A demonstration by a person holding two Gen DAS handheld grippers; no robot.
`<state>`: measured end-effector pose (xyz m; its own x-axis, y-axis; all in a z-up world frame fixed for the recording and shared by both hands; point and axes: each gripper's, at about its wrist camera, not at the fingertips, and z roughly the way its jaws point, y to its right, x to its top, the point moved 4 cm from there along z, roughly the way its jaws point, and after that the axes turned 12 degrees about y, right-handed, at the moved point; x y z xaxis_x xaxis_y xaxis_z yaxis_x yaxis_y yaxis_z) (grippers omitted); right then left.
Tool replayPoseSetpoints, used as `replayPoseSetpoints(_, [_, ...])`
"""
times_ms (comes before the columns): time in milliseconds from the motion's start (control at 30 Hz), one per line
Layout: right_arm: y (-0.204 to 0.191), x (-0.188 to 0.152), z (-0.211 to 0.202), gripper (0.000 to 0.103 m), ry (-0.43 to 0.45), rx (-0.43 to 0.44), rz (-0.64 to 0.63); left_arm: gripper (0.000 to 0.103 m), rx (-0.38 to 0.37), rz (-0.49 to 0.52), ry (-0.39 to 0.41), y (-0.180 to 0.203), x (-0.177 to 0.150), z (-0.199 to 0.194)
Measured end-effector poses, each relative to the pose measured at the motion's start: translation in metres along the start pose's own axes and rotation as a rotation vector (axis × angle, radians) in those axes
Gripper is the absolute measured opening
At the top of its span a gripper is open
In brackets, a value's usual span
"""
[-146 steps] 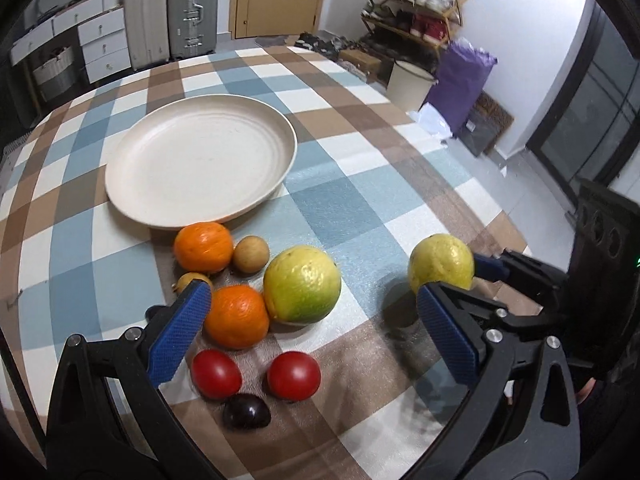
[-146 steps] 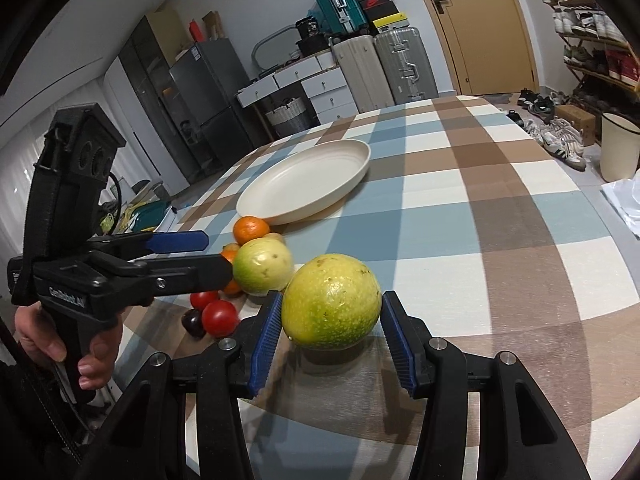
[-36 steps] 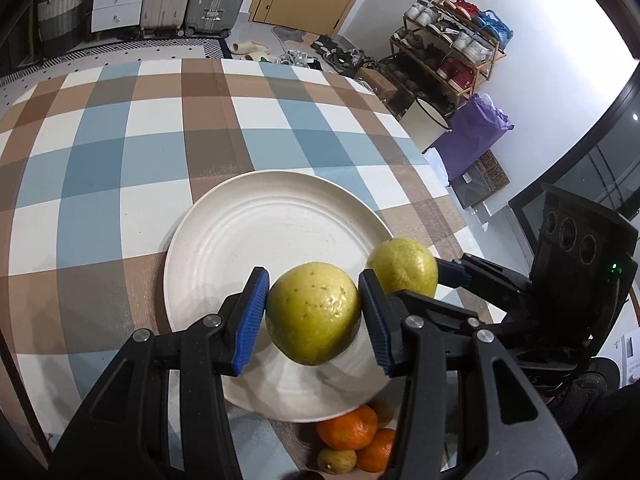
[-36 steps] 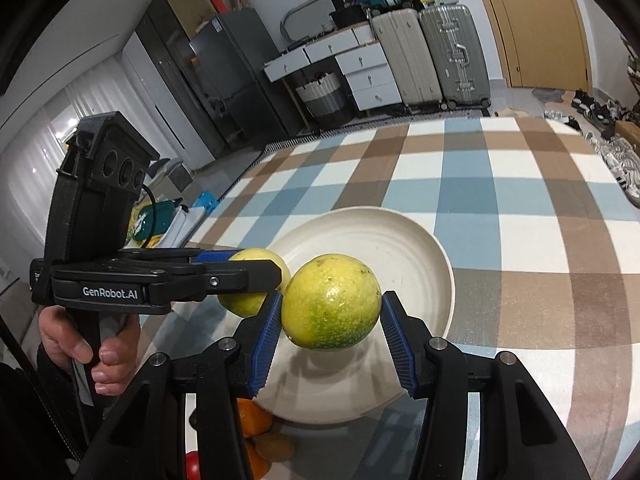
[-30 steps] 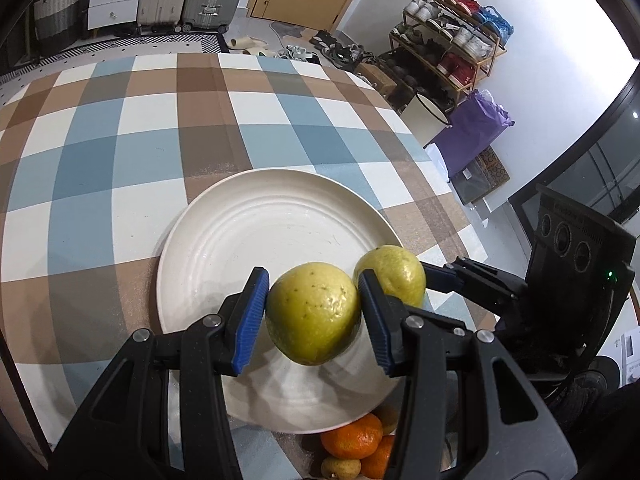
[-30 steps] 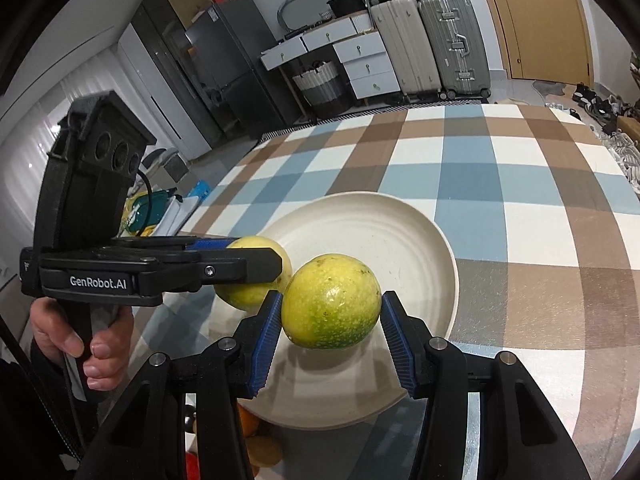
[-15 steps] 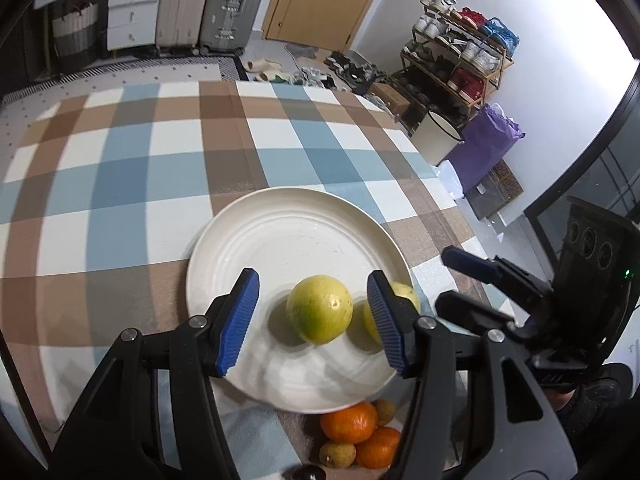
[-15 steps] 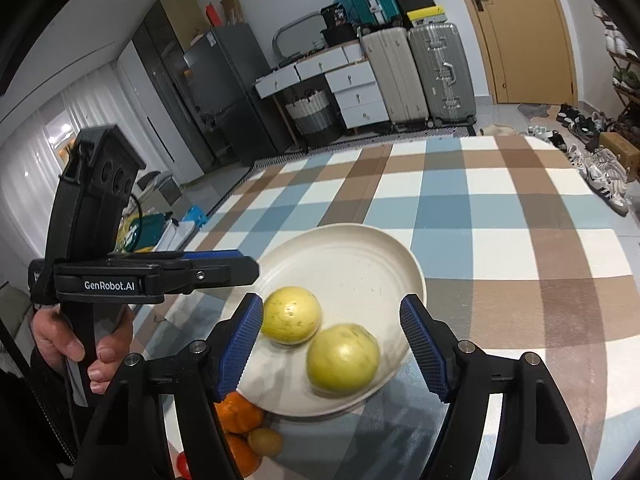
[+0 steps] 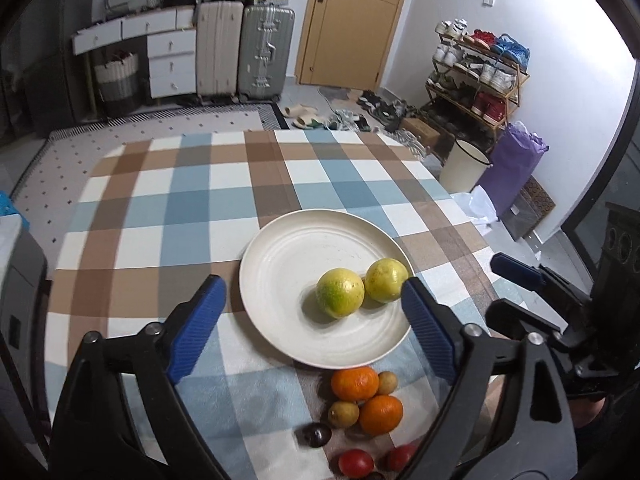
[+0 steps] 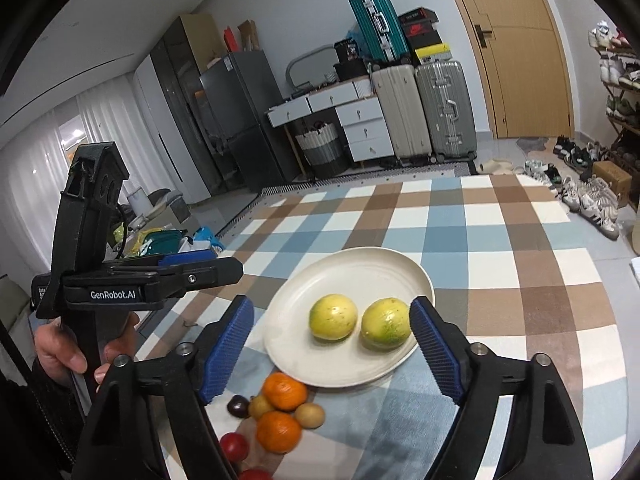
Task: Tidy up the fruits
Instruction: 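Lower both yellow fruits onto the plate and open both tools, then grasp a red tomato with the right tool while the left tool grasps a dark plum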
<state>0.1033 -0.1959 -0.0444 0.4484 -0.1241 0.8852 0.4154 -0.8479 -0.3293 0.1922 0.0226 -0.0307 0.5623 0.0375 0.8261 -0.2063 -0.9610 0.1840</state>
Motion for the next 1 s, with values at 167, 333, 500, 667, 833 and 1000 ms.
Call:
replayPoseSetpoints(167, [-0.015, 0.000, -0.026, 0.092, 0.045, -0.007, -0.028, 0.102, 0.016, -0.008, 0.061, 0.005, -0.004, -0.037])
replayPoseSetpoints(333, [-0.029, -0.003, -0.047, 0.095, 0.070, -0.011, -0.046, 0.102, 0.039, 0.002, 0.100, 0.012, -0.015, -0.073])
replayPoseSetpoints(500, [-0.043, -0.008, -0.068, 0.099, 0.103, -0.009, -0.075, 0.102, 0.079, 0.038, 0.155, 0.020, -0.032, -0.100])
replayPoseSetpoints(667, [-0.054, -0.017, -0.083, 0.100, 0.112, -0.008, -0.094, 0.102, 0.106, 0.038, 0.168, 0.022, -0.055, -0.115])
replayPoseSetpoints(833, [-0.061, -0.033, -0.091, 0.101, 0.080, -0.012, -0.121, 0.102, 0.140, -0.010, 0.171, 0.014, -0.077, -0.132])
replayPoseSetpoints(1000, [-0.065, -0.054, -0.095, 0.101, 0.038, -0.009, -0.131, 0.102, 0.181, -0.012, 0.168, 0.008, -0.102, -0.143])
